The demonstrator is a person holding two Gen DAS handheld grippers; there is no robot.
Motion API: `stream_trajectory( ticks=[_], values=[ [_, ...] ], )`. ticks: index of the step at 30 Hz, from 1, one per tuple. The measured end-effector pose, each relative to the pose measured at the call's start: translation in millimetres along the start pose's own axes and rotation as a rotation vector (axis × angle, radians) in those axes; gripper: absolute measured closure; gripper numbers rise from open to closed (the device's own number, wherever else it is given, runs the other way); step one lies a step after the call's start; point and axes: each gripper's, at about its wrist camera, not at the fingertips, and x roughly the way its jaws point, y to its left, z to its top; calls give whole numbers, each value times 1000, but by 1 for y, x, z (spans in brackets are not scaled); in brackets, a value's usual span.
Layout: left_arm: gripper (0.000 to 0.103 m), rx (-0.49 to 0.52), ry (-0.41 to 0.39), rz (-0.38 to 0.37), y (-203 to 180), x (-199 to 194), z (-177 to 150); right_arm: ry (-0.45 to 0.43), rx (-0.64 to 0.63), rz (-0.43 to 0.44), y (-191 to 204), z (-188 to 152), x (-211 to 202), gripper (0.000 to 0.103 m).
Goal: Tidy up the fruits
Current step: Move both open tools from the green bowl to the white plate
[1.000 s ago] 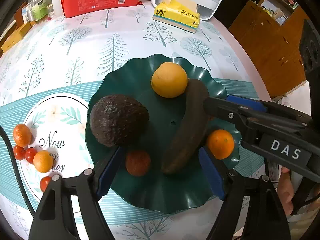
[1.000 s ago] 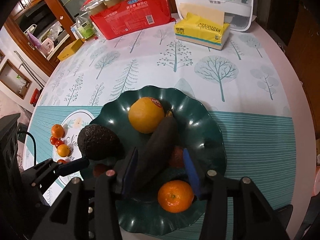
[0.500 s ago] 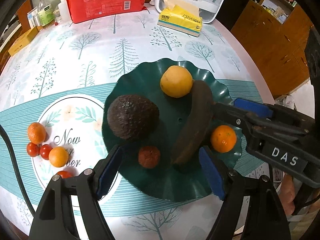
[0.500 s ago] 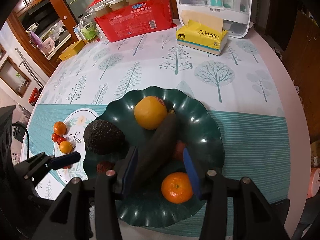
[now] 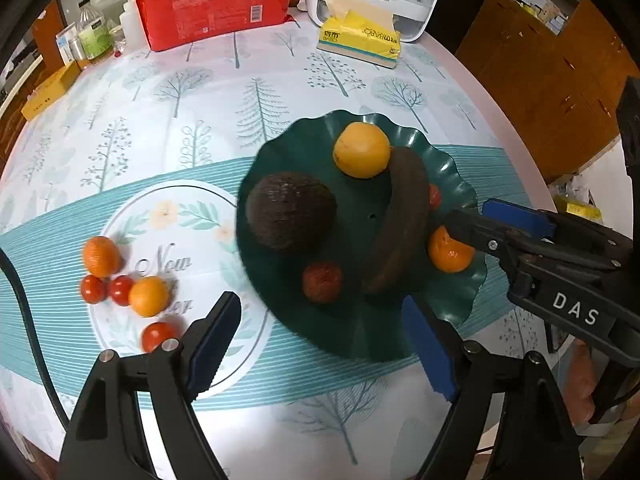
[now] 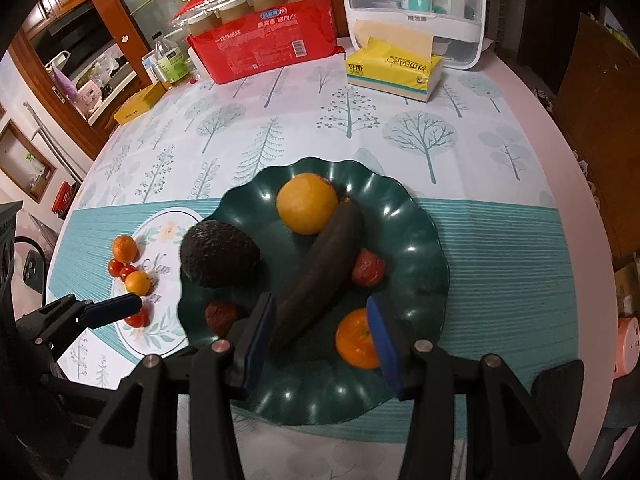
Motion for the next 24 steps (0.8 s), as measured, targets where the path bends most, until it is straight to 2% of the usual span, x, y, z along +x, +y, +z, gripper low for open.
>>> stream_trajectory(
  ticks=[5, 9, 12, 24],
  values=[
    [21, 16, -34, 37, 15, -24, -1, -41, 13, -8, 12, -5, -17, 55],
    [21, 24, -55, 22, 31, -40, -3, -67, 35, -25, 24, -9, -28, 55],
    [21, 65, -64, 37, 42, -53, -7, -94, 64, -34, 35, -12, -39, 55],
    [21, 102, -152, 48, 105, -112, -9, -184, 101, -55, 102, -23, -69, 55]
  ],
)
